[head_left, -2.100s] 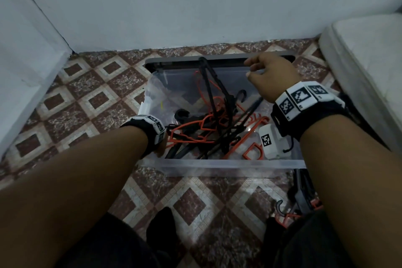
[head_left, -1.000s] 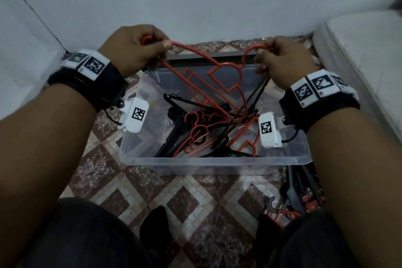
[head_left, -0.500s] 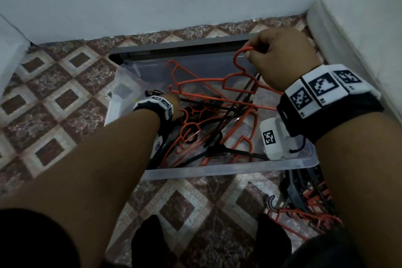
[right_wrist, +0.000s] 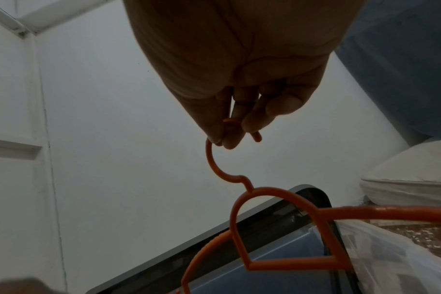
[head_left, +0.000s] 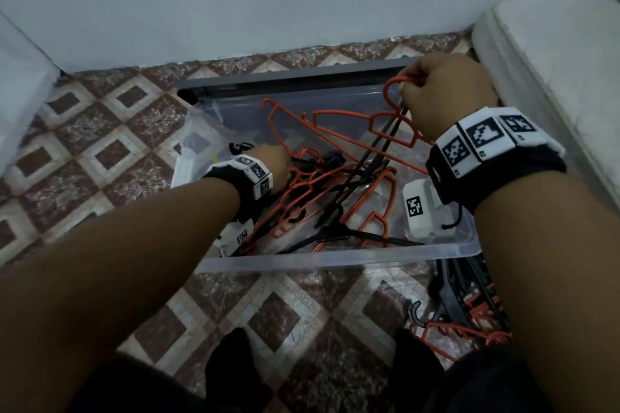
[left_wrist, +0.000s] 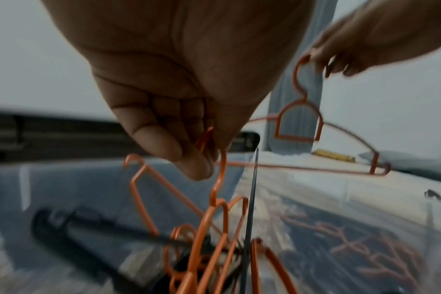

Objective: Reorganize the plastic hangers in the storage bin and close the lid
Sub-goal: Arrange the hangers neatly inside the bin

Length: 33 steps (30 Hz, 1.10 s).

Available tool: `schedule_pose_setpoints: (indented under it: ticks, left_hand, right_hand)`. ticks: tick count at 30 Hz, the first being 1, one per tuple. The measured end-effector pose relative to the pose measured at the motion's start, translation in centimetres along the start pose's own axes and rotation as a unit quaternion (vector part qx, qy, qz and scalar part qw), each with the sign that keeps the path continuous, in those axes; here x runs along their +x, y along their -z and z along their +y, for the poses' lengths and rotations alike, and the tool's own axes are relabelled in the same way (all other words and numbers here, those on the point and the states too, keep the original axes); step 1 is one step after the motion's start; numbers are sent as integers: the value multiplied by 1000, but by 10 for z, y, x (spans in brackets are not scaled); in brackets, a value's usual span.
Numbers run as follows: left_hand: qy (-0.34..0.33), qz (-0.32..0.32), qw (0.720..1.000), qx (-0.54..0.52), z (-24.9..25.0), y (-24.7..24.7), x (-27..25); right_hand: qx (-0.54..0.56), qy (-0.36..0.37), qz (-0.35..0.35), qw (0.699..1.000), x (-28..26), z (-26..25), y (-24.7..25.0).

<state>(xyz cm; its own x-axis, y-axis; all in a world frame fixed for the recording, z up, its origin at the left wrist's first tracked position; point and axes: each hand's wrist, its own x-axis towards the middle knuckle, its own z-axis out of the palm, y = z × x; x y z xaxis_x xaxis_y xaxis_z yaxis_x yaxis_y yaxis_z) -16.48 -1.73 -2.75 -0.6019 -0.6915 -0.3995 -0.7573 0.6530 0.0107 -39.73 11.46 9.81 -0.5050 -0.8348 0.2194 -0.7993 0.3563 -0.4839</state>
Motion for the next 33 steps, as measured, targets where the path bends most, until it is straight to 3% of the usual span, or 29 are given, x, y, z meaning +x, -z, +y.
schedule_pose_setpoints:
  ticks: [5,8,13,18,22,33]
  left_hand:
    - [-14,119,992,-49,5,71,-48]
    - [-21,171,983,-60,6,90,-70]
    - [-94,151,982,-69,15,101,-85]
    - [-136,227,958,-111,27,115,-89]
    - [-156,226,955,-112,34,117,-89]
    - [-73,206,973,-73,16,113,-87]
  right_hand:
    - [23,-1,15,1000,-5,-1,14]
    - [31,-1,41,999,-8,-1,20]
    - [34,40,-1,999,-9,1,21]
    - [42,61,-68,995,-11,-8,15]
    - [38,85,-91,991,-11,-16,8]
    - [-12,62,-30,998,-10,-10,10]
